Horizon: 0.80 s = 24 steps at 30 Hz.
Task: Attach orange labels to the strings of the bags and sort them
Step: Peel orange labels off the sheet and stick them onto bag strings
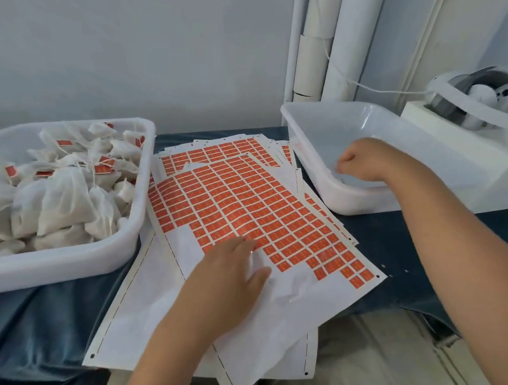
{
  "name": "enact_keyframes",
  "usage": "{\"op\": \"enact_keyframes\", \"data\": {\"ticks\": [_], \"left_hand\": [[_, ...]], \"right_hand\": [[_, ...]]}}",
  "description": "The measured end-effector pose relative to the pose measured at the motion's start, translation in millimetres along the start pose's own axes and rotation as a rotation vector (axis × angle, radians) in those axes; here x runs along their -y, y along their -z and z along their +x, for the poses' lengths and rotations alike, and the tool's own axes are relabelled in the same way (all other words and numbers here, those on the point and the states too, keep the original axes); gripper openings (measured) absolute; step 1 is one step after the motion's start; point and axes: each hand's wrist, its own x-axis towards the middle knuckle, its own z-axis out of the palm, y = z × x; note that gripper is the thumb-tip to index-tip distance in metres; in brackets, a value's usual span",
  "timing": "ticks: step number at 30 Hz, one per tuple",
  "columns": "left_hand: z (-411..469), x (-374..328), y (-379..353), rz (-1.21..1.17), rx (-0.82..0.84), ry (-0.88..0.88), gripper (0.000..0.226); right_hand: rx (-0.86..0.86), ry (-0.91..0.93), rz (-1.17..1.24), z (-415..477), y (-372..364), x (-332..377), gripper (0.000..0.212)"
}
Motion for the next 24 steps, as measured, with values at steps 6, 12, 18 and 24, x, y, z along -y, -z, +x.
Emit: {"op": "enact_keyframes", "data": {"ticks": [6, 12, 18, 24], "left_hand": [[-1, 7, -3, -0.021, -0.01, -0.01, 0.064], [-6, 20, 7, -0.066, -0.038, -0.018, 0.05], [-1, 29, 18, -0.164, -0.051, -0.024, 0.029], [-5, 37, 6, -0.044, -0.07, -0.105, 0.041]], "right_hand": [[0.119, -0.038, -0.04, 21, -21, 10, 0.026], [-0.014, -0.006, 0.16, 14, -10, -8, 0.022], [-0.12, 0.132, 0.08, 4, -8, -14, 0.026], [-0.293, 0.145, 0.17, 7, 0, -26, 0.03]]}}
